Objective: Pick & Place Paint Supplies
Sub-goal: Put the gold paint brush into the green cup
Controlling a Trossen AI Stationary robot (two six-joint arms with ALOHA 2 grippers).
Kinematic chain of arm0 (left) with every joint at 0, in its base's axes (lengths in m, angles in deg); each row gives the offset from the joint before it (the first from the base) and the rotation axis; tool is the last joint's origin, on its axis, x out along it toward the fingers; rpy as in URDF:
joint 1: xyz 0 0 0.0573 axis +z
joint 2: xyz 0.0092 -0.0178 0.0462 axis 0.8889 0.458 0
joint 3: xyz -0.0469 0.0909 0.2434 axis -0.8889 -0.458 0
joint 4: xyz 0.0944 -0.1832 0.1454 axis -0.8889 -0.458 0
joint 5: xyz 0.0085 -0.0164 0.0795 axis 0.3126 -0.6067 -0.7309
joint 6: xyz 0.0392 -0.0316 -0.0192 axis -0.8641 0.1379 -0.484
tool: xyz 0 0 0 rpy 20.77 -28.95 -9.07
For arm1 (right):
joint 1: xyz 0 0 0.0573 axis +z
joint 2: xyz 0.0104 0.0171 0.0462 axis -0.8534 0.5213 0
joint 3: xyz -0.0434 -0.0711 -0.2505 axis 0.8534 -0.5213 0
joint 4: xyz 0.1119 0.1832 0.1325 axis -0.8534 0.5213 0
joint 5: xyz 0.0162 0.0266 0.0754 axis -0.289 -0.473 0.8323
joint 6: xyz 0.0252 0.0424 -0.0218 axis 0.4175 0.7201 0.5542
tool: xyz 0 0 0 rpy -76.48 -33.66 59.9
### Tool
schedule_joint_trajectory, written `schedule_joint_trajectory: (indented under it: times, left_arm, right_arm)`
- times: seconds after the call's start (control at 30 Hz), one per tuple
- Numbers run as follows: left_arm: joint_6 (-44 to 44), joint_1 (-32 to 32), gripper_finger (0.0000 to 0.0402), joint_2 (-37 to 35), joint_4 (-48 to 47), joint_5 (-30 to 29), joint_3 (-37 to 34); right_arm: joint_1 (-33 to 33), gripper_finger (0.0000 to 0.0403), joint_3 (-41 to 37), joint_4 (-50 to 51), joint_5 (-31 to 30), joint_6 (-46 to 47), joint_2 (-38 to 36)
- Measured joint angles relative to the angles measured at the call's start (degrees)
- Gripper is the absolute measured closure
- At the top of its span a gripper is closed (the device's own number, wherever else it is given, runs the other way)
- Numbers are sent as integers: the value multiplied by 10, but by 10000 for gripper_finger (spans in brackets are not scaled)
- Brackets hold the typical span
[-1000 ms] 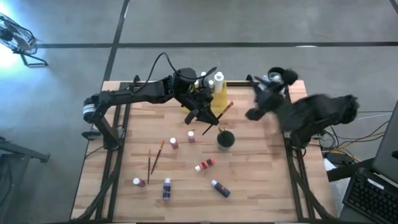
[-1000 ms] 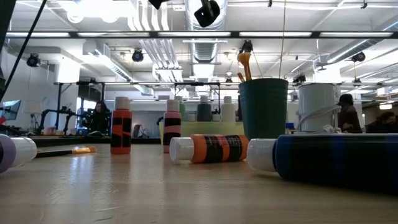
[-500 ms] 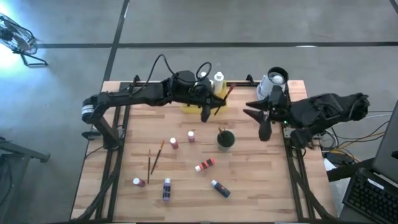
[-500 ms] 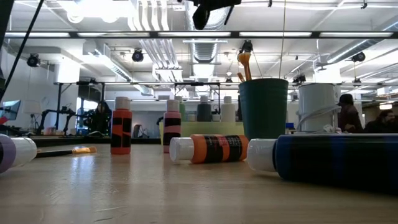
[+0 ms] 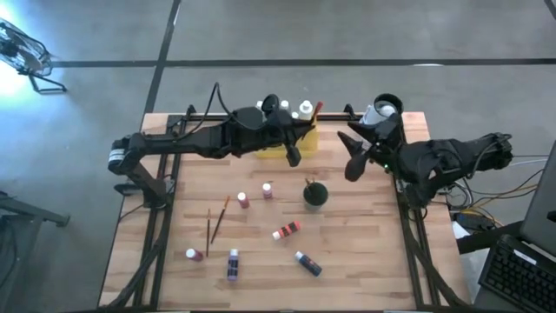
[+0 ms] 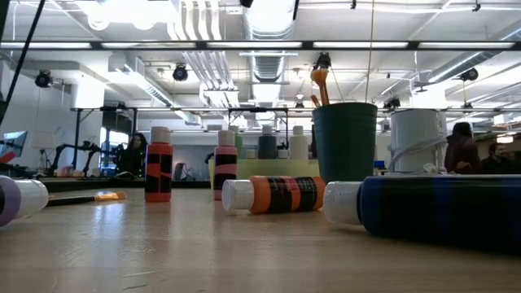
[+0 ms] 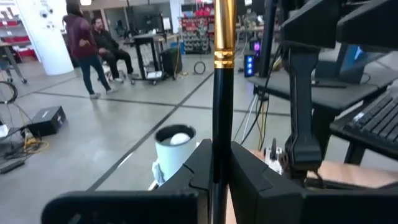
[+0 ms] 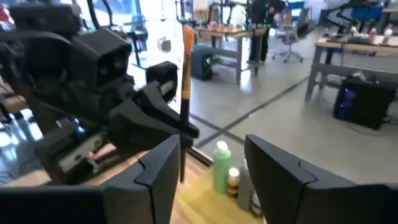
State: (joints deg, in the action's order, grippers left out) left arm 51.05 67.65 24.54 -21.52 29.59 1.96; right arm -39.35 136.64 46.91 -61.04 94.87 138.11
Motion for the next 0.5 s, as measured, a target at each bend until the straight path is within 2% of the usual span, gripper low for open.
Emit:
schedule_joint_trajectory:
  times: [0.3,0.5]
  left_arm:
    - [6,-2,374,1,49,10,0]
    - [8,-3,374,12,90,25,-2]
  right_arm:
    - [-8,204,0,-79,15,-58,9]
    - [-19,213,0,-87,18,-63,24]
